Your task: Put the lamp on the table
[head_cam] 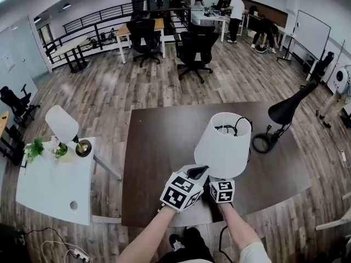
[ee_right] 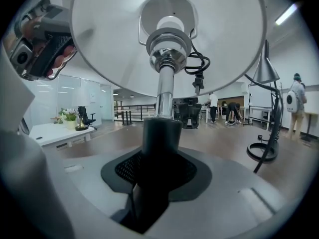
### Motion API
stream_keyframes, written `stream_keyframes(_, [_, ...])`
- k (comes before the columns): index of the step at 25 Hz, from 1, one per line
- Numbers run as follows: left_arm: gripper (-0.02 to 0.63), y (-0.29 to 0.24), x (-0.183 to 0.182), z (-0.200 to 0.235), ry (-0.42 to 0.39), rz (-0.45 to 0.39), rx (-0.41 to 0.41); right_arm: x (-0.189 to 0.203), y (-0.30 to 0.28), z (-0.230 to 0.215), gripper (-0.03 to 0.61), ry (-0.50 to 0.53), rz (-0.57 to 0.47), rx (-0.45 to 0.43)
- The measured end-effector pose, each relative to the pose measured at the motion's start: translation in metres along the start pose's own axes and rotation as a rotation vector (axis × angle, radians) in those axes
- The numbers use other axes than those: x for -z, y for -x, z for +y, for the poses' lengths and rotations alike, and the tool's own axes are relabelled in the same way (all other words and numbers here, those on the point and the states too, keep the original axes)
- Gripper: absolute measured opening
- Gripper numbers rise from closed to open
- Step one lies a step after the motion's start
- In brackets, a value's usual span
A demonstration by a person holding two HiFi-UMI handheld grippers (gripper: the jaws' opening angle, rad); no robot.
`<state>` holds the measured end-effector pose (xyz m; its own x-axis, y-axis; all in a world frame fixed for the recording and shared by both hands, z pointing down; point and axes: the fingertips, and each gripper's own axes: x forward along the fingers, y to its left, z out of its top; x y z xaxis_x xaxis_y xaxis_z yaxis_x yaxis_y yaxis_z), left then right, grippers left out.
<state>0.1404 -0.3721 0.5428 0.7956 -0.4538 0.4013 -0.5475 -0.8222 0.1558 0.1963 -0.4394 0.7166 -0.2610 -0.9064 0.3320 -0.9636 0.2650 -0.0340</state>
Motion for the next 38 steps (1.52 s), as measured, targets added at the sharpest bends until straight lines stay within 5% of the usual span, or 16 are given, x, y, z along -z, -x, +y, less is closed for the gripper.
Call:
stream_keyframes(19, [0.002,-0.02,0.028,0.041,0.019,0.054,-0.076,0.022,-0.052,0.006,0.164,0.042,-0.019,-0.041])
stream_keyframes(27, [0.002,-0.015,0.038,0.024,0.07,0.048,-0.071,0.03,-0.042,0.012,0.211,0.091,0.059,-0.084])
stream_keyframes(38, [0.002,-0.012,0.045,0.005,0.024,0.045,-0.075,0.035,-0.033,0.013,0.256,0.099,0.069,-0.047])
